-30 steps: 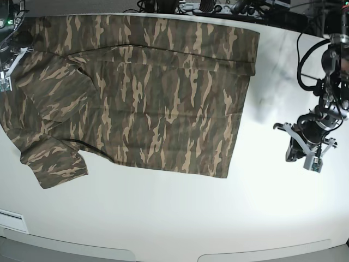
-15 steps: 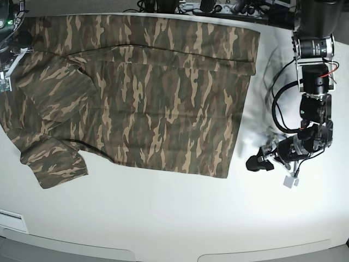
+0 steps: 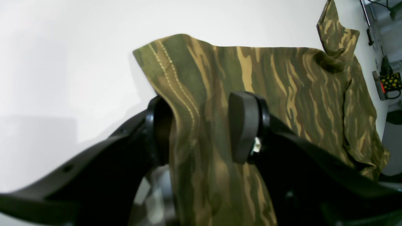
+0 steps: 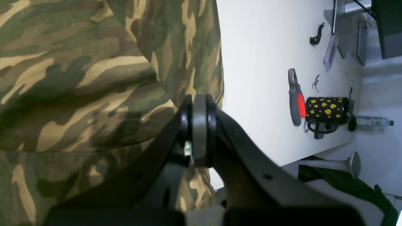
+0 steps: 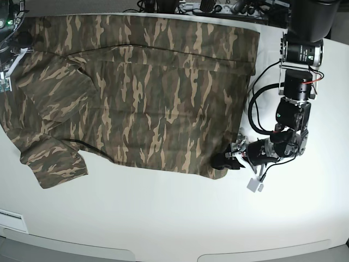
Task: Fold the T-shirt properly
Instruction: 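Move the left gripper to the hem corner and the right gripper to the sleeve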
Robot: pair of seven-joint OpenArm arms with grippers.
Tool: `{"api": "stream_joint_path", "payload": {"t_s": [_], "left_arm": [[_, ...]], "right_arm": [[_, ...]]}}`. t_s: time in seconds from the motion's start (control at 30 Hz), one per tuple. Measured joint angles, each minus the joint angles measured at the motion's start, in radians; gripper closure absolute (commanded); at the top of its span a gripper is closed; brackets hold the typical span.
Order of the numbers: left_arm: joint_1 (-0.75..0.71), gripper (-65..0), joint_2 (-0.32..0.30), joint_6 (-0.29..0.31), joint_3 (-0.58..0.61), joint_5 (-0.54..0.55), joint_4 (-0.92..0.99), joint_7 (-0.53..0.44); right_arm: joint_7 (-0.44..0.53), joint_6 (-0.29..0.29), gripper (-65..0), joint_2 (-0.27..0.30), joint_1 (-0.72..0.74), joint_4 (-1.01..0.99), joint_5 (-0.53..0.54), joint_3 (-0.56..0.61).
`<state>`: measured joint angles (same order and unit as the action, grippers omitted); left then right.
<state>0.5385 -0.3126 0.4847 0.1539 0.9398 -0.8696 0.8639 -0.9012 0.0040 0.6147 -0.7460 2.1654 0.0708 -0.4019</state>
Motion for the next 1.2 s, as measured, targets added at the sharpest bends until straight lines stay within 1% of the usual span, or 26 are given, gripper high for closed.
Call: {"api": "stream_joint_path", "payload": {"t_s": [0.03,0.07,0.13,0.2,0.27,0.3,0.37,0.43,0.53,0.6,0.67,0.73,0.77,0.8,0.93,0.97,1.0,1.07,1.2], "left_arm": [[0.000,-30.0,0.003,0.000,0.000,0.000,0.000,-0.001],[0.000,-28.0,0.005,-0.001,0.000,0.000,0.000,-0.001],[0.005,-21.2,0.008,-0.006,0.003,-0.005,0.001,0.002],[0.013,-12.2,0.008,-0.034,0.003,-0.023,0.001,0.008],[0.028,0.0,0.008,-0.061,0.004,-0.067,0.002,0.020],[0.037,0.0,0.008,-0.069,0.004,-0.095,0.002,0.020],[0.053,0.0,0.008,-0.112,0.007,-0.125,0.003,0.010],[0.066,0.0,0.007,-0.135,0.007,-0.137,0.006,0.011],[0.071,0.0,0.007,-0.134,0.007,-0.139,0.007,0.012],[0.072,0.0,0.007,-0.134,0.007,-0.139,0.007,0.015],[0.072,0.0,0.007,-0.134,0.007,-0.139,0.007,0.021],[0.072,0.0,0.007,-0.132,0.007,-0.134,0.007,0.040],[0.072,0.0,0.006,-0.111,0.007,-0.132,0.007,0.056],[0.071,0.0,0.005,-0.106,0.007,-0.131,0.006,0.068],[0.063,0.0,0.003,-0.106,0.005,-0.118,0.006,0.071],[0.060,0.0,0.003,-0.105,0.003,-0.116,0.006,0.071],[0.057,0.0,0.004,-0.103,0.003,-0.114,0.006,0.071],[0.050,0.0,0.003,-0.100,0.003,-0.106,0.003,0.075],[0.042,0.0,0.003,-0.081,0.002,-0.101,0.000,0.082]], "right_arm": [[0.000,0.000,0.0,0.000,0.000,0.000,0.000,0.000],[0.000,0.000,0.0,0.000,0.000,0.000,0.000,0.000],[0.000,0.000,0.0,0.000,0.000,0.000,0.000,0.000],[0.000,0.000,0.0,0.000,0.000,0.000,0.000,0.000],[0.000,0.000,0.0,0.000,0.000,0.000,0.000,0.000],[0.000,0.000,0.0,0.000,0.000,0.000,0.000,0.000],[0.000,0.000,0.0,0.000,0.000,0.000,0.000,0.000],[0.008,0.000,0.0,0.000,0.002,0.000,0.000,0.000],[0.012,0.002,0.0,-0.001,0.043,0.000,0.001,0.000],[0.040,0.023,0.0,0.000,0.092,0.000,0.006,0.000],[0.078,0.053,0.0,-0.001,0.152,-0.001,0.041,0.000],[0.123,0.077,-0.1,-0.001,0.226,-0.018,0.112,0.000],[0.136,0.102,-4.7,-0.003,0.271,-0.040,0.146,0.000],[0.144,0.121,-9.7,-0.004,0.319,-0.072,0.172,0.001],[0.154,0.169,-32.2,-0.007,0.517,-0.283,0.257,-0.001],[0.159,0.193,-35.7,-0.006,0.568,-0.351,0.285,-0.002],[0.161,0.227,-36.9,-0.007,0.621,-0.423,0.328,-0.003],[0.154,0.296,-36.9,-0.010,0.729,-0.578,0.406,-0.001],[0.113,0.376,-36.9,-0.011,0.917,-0.886,0.544,-0.002]]}}
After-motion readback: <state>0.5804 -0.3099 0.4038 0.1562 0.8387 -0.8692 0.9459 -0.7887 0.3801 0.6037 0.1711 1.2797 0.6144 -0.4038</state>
